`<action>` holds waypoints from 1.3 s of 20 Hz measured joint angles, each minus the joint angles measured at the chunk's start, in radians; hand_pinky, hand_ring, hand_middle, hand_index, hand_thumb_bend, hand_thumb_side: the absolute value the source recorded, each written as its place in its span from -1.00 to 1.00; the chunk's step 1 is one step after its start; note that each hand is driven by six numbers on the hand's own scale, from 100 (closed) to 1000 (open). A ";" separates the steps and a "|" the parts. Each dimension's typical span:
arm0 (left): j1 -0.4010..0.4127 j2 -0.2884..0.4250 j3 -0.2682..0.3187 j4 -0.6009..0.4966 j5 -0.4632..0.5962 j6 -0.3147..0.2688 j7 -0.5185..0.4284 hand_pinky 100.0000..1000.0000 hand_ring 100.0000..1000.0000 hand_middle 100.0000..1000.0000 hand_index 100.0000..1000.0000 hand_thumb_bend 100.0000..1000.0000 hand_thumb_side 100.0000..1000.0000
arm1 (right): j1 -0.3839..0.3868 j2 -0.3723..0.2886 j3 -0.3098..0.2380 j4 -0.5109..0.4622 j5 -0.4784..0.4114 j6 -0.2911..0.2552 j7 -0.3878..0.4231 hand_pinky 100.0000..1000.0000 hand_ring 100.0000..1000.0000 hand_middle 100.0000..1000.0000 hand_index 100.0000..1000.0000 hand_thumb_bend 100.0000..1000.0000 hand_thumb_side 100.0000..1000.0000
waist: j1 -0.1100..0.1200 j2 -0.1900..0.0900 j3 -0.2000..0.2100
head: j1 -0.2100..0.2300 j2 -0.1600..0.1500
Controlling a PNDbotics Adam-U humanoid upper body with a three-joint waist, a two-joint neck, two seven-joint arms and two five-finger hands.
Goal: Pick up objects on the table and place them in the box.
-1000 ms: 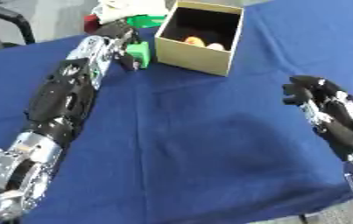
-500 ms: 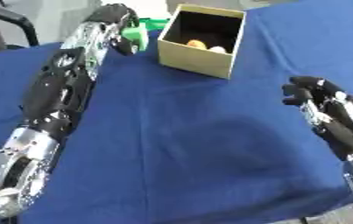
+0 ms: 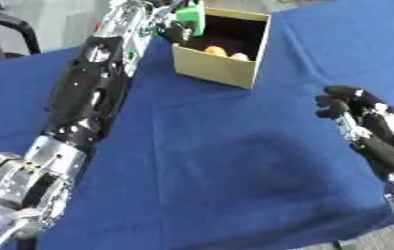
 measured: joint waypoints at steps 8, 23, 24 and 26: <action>0.015 -0.053 -0.018 0.020 -0.042 -0.018 0.032 0.40 0.28 0.34 0.68 0.20 -0.46 | 0.000 0.005 0.002 0.000 0.000 0.001 0.002 0.44 0.64 0.14 0.55 -1.00 -0.20 | 0.002 0.004 -0.012 | 0.006 -0.007; 0.212 0.181 -0.011 -0.393 0.509 0.002 0.166 0.00 0.09 0.05 0.51 -0.32 -0.41 | 0.017 0.007 -0.016 0.006 0.000 -0.003 -0.013 0.44 0.64 0.13 0.55 -1.00 -0.20 | -0.014 -0.013 0.093 | -0.019 0.006; 0.251 0.196 -0.010 -0.440 0.567 0.005 0.175 -0.01 0.09 0.04 0.50 -0.33 -0.38 | 0.018 0.007 -0.019 0.006 0.000 -0.003 -0.015 0.44 0.64 0.13 0.55 -1.00 -0.20 | -0.015 -0.013 0.101 | -0.019 0.009; 0.332 0.214 -0.002 -0.531 0.670 0.013 0.195 -0.05 0.07 0.02 0.49 -0.38 -0.32 | 0.018 0.007 -0.020 0.006 0.000 -0.003 -0.019 0.44 0.64 0.13 0.55 -1.00 -0.20 | -0.017 -0.013 0.114 | -0.019 0.011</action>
